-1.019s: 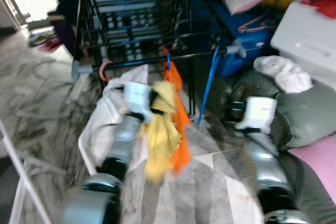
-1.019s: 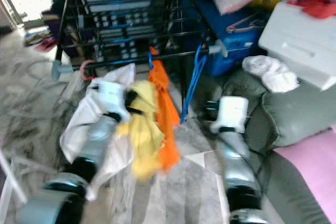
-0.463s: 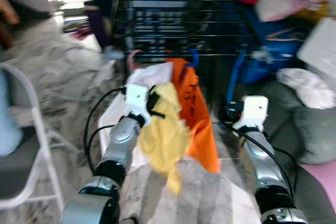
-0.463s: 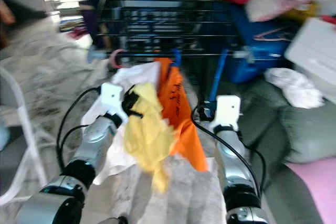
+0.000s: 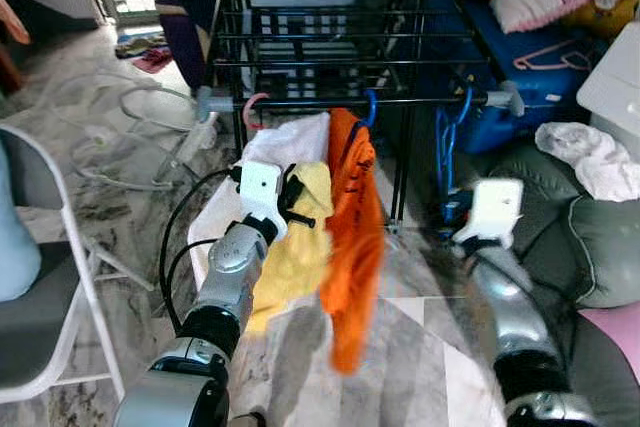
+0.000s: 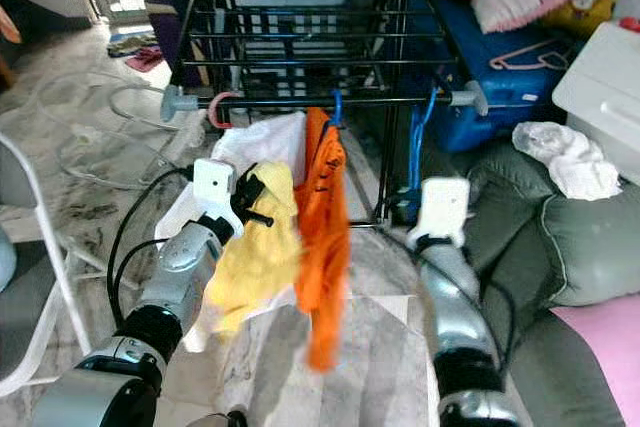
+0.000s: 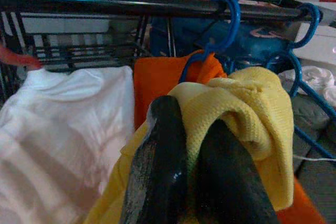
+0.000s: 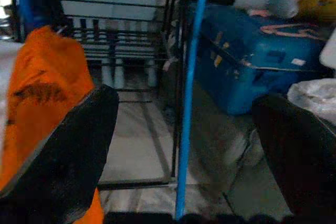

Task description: Hang hanger

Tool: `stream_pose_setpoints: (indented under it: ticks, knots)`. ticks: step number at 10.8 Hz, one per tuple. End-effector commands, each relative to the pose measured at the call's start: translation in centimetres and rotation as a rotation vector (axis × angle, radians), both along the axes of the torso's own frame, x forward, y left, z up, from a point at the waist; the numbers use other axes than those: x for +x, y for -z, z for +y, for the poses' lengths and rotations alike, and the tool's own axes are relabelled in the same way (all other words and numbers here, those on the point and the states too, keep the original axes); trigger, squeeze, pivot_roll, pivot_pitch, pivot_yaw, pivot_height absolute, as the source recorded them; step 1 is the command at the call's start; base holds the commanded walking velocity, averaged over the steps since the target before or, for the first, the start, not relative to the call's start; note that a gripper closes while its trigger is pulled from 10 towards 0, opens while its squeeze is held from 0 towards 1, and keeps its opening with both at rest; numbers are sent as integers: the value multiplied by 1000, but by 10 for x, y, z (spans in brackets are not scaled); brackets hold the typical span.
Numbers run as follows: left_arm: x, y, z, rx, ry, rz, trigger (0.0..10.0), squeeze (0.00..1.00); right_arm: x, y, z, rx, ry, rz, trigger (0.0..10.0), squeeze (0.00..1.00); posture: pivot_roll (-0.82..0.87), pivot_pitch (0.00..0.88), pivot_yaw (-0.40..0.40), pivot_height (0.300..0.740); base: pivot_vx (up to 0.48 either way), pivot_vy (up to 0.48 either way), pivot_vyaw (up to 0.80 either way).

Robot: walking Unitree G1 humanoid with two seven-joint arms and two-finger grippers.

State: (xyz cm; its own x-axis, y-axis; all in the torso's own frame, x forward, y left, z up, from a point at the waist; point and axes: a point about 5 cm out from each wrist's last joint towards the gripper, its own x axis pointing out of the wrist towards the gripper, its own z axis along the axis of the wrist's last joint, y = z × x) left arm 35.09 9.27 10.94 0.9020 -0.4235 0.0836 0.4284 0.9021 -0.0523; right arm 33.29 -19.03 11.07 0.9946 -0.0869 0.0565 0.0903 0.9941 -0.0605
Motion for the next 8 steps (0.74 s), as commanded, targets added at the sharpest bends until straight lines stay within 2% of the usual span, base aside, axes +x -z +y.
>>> stream_pose_setpoints:
  ticks: [1,2,3,4,8]
  knots:
    - [1,-5,0,4,2,-25,10000,0,6,-5,-6,-12,32,6,10000,0,-163,89,-8,740,0,0,0]
    - [0,-4,0,9,3,-21,10000,0,9,-7,-11,-23,51,20,10000,0,-160,96,-6,740,0,0,0]
    - [-1,-4,0,17,7,-17,10000,0,15,-4,-22,-51,89,86,10000,0,-150,108,-7,740,0,0,0]
    - [-2,-3,2,23,9,-15,10000,0,22,-5,-29,-28,78,135,10000,0,-140,118,-5,740,0,0,0]
    - [-10,3,12,60,12,0,10000,0,44,-20,-36,-50,19,215,10000,0,-90,164,7,740,0,0,0]
